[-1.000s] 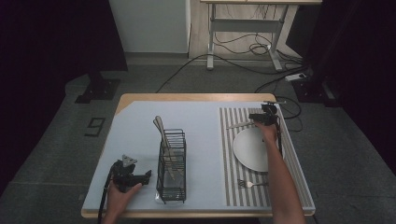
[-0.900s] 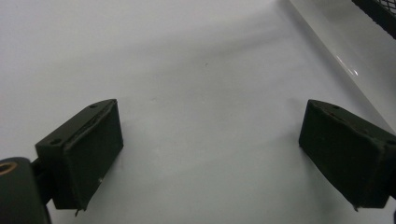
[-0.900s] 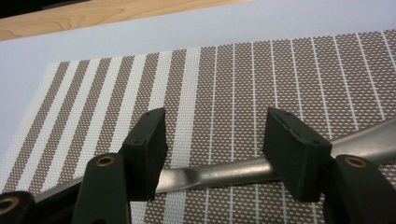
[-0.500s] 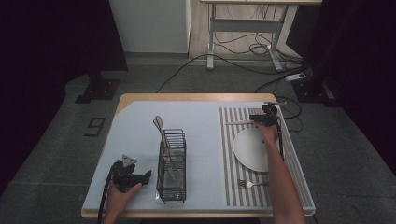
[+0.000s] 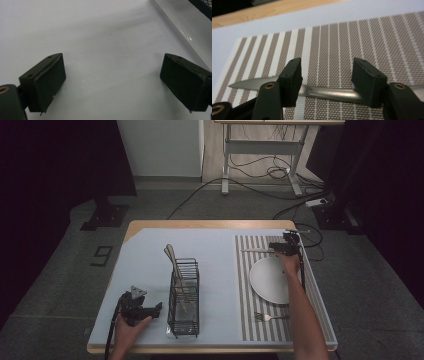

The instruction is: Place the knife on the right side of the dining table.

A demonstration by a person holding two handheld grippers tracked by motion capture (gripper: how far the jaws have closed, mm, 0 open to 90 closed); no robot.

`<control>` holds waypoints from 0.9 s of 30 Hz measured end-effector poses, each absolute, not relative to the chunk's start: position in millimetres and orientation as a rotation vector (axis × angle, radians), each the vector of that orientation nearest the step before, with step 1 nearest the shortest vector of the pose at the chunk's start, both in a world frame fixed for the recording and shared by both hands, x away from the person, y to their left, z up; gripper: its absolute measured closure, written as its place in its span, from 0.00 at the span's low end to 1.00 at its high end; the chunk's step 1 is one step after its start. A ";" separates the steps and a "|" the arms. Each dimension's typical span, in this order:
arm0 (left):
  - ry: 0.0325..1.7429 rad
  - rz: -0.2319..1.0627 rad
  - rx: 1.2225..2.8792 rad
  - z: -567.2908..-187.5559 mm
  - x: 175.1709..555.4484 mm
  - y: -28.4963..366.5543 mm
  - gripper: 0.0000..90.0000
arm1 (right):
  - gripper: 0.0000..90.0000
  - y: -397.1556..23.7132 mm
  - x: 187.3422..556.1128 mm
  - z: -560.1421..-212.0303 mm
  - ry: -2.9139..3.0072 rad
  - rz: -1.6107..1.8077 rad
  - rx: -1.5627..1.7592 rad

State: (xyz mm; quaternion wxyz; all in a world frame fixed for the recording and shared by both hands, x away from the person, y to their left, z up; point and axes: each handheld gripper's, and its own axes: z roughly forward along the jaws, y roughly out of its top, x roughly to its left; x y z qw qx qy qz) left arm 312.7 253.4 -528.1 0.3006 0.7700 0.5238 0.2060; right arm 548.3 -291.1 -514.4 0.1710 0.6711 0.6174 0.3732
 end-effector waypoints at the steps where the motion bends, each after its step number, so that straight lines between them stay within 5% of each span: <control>1: 1.390 0.545 2.044 -528.0 312.7 253.4 0.06 | 0.46 -291.9 547.4 -513.0 1.750 1.070 1.905; 27: 1.391 0.545 2.043 -528.0 312.8 253.3 0.06 | 0.46 -302.1 530.1 -516.0 1.813 1.056 1.985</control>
